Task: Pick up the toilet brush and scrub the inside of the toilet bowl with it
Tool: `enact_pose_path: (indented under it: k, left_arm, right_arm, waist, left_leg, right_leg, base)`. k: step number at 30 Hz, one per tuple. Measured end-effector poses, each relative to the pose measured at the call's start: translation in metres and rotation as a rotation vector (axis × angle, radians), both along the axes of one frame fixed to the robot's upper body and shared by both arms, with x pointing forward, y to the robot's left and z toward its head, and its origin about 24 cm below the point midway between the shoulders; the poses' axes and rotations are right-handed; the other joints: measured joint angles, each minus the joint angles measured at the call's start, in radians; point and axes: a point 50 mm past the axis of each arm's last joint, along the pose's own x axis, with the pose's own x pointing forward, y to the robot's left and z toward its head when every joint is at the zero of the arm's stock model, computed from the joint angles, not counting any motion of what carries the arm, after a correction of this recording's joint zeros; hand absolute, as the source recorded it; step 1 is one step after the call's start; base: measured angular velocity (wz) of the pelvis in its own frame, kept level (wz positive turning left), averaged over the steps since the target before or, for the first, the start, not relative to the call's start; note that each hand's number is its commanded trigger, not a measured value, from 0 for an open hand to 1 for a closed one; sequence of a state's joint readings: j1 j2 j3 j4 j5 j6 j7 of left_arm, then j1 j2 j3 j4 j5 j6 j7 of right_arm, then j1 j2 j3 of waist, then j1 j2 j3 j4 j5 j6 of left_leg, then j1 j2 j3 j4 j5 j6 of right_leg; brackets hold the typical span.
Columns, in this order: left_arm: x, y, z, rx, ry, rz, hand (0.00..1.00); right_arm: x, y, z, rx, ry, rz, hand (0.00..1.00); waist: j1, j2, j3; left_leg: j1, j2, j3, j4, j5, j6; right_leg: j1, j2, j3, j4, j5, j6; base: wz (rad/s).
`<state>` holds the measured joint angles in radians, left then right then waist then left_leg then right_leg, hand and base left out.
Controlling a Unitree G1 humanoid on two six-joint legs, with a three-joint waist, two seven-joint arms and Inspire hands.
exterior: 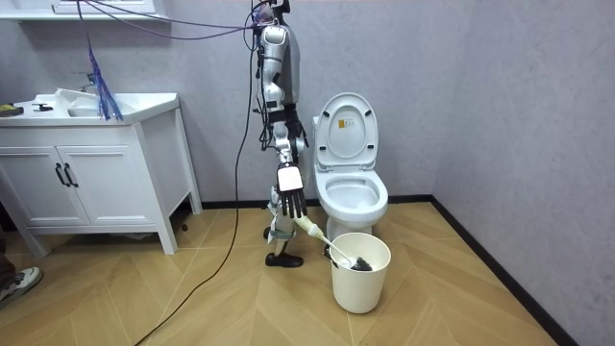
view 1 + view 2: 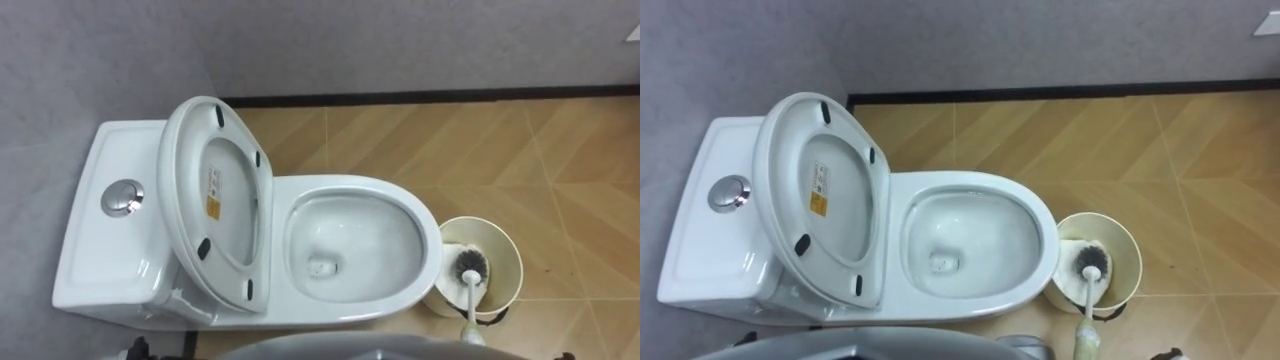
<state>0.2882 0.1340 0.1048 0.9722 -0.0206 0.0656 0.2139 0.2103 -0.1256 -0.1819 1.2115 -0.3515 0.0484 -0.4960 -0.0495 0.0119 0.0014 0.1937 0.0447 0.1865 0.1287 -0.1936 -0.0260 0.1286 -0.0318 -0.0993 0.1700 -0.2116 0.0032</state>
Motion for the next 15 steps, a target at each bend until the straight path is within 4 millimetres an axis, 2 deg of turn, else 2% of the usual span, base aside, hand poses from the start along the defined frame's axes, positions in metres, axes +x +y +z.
enact_pose_path:
  k: [3,9,12,15]
  left_arm:
    - [-0.002,0.0,0.0,0.011,0.015,-0.032,0.0]
    - [0.001,0.001,0.0,0.032,0.046,-0.115,0.0]
    - [0.008,0.001,0.001,0.039,0.035,-0.142,0.0]
    - [0.013,0.0,0.001,0.031,0.035,-0.187,0.0]
  right_arm:
    - [-0.006,0.002,-0.002,0.05,0.032,-0.021,0.0]
    - [-0.015,0.009,-0.008,0.214,0.078,-0.096,0.0]
    - [-0.015,0.013,-0.009,0.278,0.084,-0.115,0.0]
    - [-0.013,0.016,-0.011,0.333,0.094,-0.098,0.0]
  waist:
    - [0.0,-0.007,-0.0025]
    - [0.003,-0.021,-0.0017]
    - [0.004,-0.021,0.0004]
    - [0.001,-0.019,0.0005]
  left_leg:
    - [0.0,0.0,-0.001,0.0,0.0,0.0]
    - [-0.007,0.0,-0.007,0.001,0.0,0.0]
    - [-0.016,0.0,-0.008,0.001,0.0,0.0]
    - [-0.026,-0.002,-0.034,0.003,0.0,0.0]
  right_leg:
    - [0.005,-0.002,-0.012,0.001,0.0,0.0]
    - [0.004,-0.003,-0.012,-0.002,0.0,0.0]
    - [-0.004,-0.004,-0.017,0.001,0.0,0.0]
    - [-0.006,-0.006,-0.034,0.001,0.0,0.0]
  base:
    - [0.08]
    - [0.03]
    - [0.05]
    - [0.17]
